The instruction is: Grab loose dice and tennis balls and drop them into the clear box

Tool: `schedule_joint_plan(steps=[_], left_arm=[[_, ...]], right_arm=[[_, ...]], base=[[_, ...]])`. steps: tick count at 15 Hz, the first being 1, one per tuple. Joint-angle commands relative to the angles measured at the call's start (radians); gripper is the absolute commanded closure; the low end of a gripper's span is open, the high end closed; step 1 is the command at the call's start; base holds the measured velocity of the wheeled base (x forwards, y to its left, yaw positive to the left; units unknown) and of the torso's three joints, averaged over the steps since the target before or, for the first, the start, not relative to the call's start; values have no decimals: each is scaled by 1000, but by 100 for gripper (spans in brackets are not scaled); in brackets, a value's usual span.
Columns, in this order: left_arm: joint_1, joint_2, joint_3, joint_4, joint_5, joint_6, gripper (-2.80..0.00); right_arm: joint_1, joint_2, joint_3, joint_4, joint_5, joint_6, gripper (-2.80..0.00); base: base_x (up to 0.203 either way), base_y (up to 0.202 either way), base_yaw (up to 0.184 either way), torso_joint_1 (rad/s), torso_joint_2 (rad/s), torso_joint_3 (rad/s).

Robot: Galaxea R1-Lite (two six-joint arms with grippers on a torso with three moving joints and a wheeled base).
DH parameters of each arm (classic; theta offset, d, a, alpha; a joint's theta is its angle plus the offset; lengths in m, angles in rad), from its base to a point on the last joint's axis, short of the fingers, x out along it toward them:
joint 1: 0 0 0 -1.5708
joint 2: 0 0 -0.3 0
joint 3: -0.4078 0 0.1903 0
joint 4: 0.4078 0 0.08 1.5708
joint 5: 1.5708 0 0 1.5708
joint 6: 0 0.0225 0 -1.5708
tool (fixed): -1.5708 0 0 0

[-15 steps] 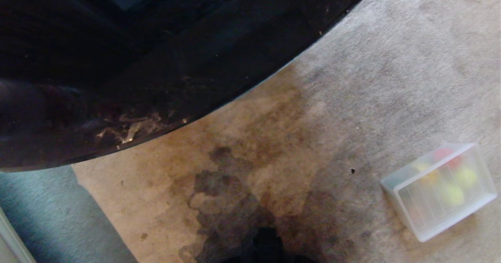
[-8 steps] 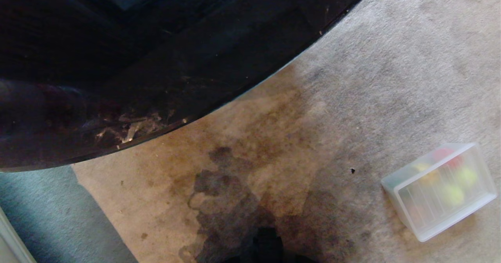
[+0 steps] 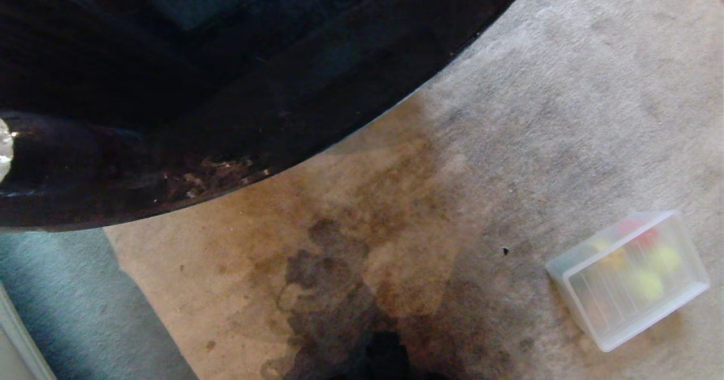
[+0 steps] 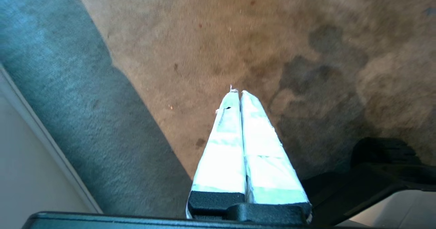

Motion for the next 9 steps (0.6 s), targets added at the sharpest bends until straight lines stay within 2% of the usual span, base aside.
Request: schedule_joint_plan(steps=[1,9], left_arm=[[0,0,0,0,1,-1,0],[0,0,0,0,1,-2,0]], right_arm=[[0,3,0,0,0,-1,0],[0,3,0,0,0,-1,0]], base=[[0,0,0,2,-2,201],[0,0,0,3,1,202]])
